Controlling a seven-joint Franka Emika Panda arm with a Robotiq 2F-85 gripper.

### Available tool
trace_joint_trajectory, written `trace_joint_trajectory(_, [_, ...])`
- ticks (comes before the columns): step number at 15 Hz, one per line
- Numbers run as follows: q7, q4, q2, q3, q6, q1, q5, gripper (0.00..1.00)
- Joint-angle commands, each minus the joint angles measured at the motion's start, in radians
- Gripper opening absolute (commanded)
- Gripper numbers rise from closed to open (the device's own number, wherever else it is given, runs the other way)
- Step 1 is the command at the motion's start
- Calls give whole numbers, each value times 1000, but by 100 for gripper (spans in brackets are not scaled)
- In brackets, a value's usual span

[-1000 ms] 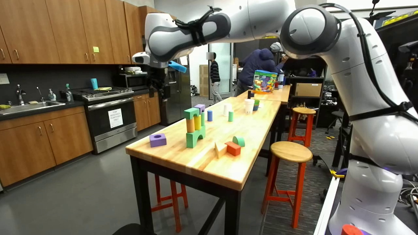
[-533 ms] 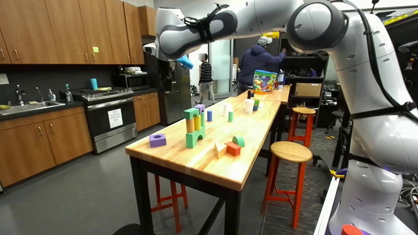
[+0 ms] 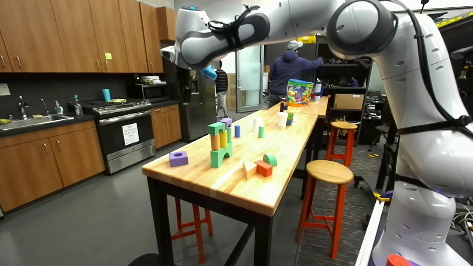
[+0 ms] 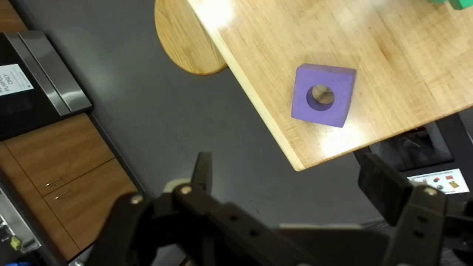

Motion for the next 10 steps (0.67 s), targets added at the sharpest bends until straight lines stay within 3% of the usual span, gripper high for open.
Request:
trace_joint_trajectory(1, [170, 58, 27, -9, -65, 5, -33, 100])
trace_joint_trajectory(10, [525, 70, -28, -91, -224, -68, -89, 100])
